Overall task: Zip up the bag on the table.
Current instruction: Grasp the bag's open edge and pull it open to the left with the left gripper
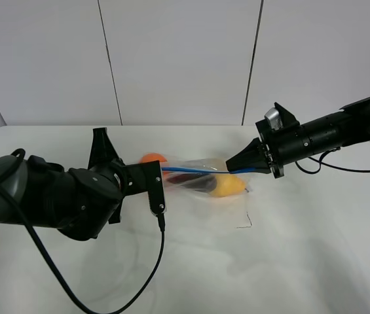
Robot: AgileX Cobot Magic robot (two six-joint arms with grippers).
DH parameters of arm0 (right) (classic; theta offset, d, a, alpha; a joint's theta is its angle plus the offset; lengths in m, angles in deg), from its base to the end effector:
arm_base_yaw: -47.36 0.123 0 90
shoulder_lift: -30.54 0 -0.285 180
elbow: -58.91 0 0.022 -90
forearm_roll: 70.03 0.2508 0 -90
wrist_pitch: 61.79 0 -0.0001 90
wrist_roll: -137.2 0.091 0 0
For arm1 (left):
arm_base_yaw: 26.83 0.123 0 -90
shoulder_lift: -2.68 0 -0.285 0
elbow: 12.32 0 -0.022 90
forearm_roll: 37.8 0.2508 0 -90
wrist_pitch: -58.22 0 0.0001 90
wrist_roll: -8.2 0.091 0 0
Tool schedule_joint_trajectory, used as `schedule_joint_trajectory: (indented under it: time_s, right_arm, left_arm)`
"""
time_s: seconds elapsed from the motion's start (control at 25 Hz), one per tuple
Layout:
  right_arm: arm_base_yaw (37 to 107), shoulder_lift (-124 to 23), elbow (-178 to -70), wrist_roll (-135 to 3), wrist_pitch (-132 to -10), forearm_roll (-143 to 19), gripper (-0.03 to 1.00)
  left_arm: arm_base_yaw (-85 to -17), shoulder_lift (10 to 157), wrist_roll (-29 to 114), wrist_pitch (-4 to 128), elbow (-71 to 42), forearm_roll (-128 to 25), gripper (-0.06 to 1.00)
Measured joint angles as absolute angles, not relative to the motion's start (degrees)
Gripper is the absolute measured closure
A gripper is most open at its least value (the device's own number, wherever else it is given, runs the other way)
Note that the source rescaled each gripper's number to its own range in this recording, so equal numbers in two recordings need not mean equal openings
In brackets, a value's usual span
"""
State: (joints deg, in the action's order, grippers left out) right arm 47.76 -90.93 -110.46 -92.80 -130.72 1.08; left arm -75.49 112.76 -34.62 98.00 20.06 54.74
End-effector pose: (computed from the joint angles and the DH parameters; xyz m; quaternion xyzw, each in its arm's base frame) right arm 0.3548 0.0829 0.1720 -0.0650 0.8534 0.5119 0.0730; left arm 0.2503 -0.1963 0.1514 0.5987 0.6615 0.3247 0.3139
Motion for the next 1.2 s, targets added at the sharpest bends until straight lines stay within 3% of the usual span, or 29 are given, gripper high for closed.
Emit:
schedule_joint_trajectory:
  time_s: [0.96,1.08,1.2]
  right_arm:
    - [48.28,-90.93,-110.46,-92.8,-130.72,1.26,0.97]
    - [48.28,-90.93,-110.46,-92.8,-130.72,0.64,0.97]
    - [48.11,-90.93,-110.46,-92.8,-130.72,0.46,0.97]
  left_arm:
    - [-70.89,112.76,-34.72,96.62,21.91,54.88,0.94]
    - [-70.72,112.76,-34.72,97.43,22.03,54.26,0.84]
    - [-70.21,112.76,-34.72,98.25,22.16,53.6,0.58]
